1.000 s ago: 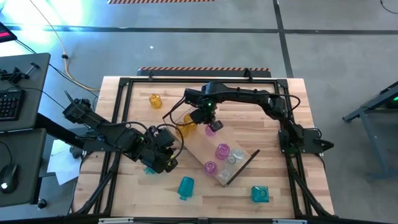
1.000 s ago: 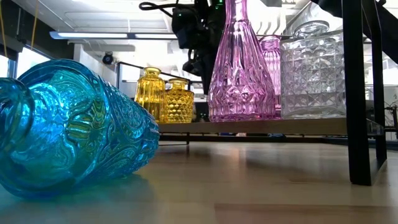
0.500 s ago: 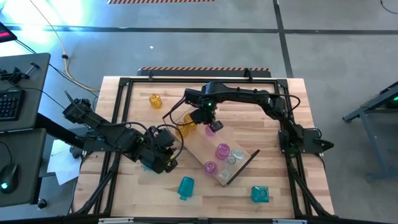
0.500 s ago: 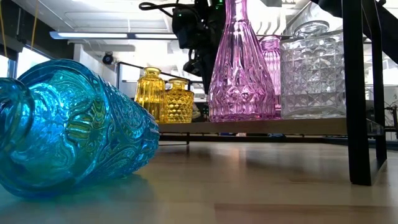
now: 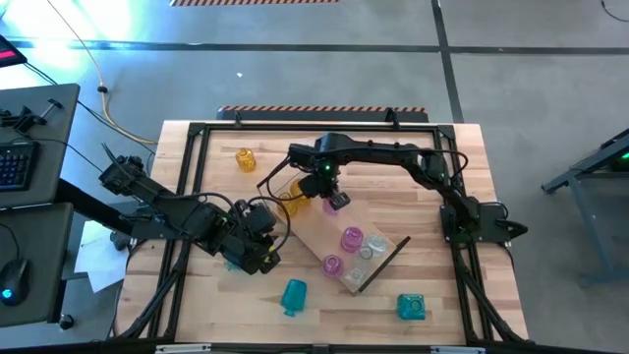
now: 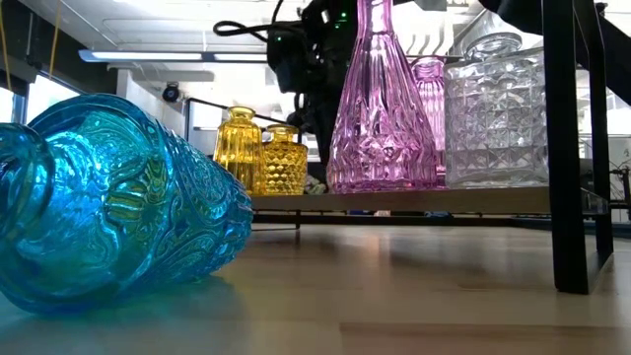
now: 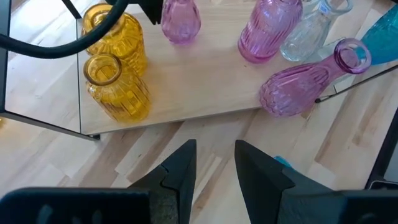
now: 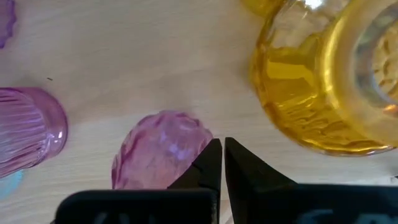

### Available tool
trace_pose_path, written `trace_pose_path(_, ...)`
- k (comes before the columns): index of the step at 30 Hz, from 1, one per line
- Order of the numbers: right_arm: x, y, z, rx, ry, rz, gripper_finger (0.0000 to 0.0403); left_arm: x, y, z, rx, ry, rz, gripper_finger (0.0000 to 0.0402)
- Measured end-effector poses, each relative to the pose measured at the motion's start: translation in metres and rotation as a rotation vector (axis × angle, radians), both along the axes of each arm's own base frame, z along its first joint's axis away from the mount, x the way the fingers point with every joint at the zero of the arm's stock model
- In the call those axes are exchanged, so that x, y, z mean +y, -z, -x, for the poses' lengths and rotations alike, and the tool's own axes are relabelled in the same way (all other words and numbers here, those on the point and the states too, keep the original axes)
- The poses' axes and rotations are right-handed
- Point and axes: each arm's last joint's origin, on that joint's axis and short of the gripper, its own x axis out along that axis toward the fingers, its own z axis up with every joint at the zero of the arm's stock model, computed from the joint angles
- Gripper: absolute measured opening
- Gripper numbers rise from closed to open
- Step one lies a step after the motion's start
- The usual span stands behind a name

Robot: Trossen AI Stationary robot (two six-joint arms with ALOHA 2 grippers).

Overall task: Sort vases onto shelf
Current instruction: Adjust the pink crystal vases

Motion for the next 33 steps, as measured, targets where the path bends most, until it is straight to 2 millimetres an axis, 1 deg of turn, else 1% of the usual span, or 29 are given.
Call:
trace_pose_path(6, -0.005, 0.001, 0.003, 0.02, 0.022, -0.032, 0.0, 0.001, 0.0, 0.001, 0.012, 0.004, -0.009, 0.0104)
trace_pose_path(17, 0.002, 0.001, 0.004, 0.039, 0.01, -0.052, 0.0, 0.005, -0.006, 0.008, 0.007, 0.004, -0.007, 0.0104)
trace_pose_path(33, 0.007, 0.001, 0.007, 0.082, 0.021, -0.071, 0.0, 0.006, -0.006, 0.009, 0.01, 0.003, -0.014, 0.0104)
